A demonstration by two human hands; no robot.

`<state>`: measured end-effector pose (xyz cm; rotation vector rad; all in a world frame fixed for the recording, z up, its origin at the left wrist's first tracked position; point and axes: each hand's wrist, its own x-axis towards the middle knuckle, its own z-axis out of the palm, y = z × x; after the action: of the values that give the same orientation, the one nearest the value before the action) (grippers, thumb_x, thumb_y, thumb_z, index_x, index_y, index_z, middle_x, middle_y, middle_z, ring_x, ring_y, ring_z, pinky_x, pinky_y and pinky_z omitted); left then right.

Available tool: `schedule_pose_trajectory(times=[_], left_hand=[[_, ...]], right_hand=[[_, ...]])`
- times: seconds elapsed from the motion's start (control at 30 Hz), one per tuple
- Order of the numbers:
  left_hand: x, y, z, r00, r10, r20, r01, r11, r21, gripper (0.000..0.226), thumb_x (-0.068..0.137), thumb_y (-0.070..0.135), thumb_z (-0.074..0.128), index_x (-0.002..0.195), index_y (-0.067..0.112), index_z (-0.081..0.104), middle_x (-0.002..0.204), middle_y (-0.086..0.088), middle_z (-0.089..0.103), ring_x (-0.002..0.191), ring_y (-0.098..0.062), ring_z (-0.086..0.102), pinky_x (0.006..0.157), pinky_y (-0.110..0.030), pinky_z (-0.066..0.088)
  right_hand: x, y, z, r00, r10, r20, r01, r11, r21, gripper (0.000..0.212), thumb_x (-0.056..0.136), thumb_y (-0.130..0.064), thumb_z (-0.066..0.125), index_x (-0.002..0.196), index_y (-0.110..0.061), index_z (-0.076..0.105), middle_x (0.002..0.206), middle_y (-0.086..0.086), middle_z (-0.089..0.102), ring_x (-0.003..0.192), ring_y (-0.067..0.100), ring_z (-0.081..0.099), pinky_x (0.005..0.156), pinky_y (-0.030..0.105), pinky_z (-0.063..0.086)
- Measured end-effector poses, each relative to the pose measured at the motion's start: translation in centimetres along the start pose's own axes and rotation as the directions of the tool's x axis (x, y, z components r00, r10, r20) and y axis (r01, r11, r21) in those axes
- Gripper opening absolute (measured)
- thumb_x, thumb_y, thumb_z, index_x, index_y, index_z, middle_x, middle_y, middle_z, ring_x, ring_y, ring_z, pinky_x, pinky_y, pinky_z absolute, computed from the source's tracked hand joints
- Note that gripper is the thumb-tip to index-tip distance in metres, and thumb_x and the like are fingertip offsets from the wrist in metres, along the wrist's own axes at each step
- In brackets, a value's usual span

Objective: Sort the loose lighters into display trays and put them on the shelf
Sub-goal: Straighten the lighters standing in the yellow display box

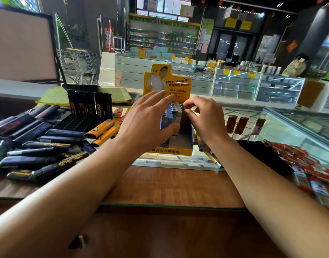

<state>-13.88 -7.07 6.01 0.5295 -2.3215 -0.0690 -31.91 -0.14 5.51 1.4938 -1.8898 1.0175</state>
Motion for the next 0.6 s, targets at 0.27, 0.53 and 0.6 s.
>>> schedule_pose_trajectory(times=[0.27,0.53,0.6], left_hand=[[0.0,0.0,-0.1,1.000,-0.012,-0.025,0.012,1.000,-0.009,0.071,0.089,0.049,0.064,0.150,0.021,0.040,0.156,-0.001,0.039,0.146,-0.023,0.031,0.117,-0.044,0.030],[-0.3,0.6,-0.9,0.998,-0.010,-0.070,0.008,1.000,-0.022,0.066,0.090,0.044,0.065,0.148,0.020,0.044,0.154,-0.004,0.041,0.145,-0.025,0.033,0.118,-0.042,0.028],[-0.6,1.0,-1.9,0.995,-0.022,-0.096,0.018,0.999,-0.040,0.064,0.090,0.042,0.066,0.146,0.019,0.046,0.154,-0.004,0.042,0.144,-0.024,0.034,0.117,-0.038,0.027]], right_hand=[[0.5,-0.1,-1.3,0.997,0.074,0.009,-0.074,0.997,0.025,0.035,0.089,-0.034,0.053,0.116,-0.019,0.071,0.121,0.000,0.067,0.116,0.021,0.053,0.094,0.031,0.040],[0.8,-2.4,-3.6,0.997,-0.018,0.081,0.022,0.999,-0.046,0.039,0.092,-0.032,0.054,0.128,-0.021,0.062,0.134,-0.003,0.058,0.126,0.017,0.044,0.094,0.023,0.030],[0.4,-3.3,-4.4,0.995,-0.046,0.087,0.050,0.997,-0.052,0.038,0.093,-0.031,0.055,0.129,-0.021,0.061,0.135,-0.003,0.057,0.127,0.017,0.043,0.096,0.024,0.030]])
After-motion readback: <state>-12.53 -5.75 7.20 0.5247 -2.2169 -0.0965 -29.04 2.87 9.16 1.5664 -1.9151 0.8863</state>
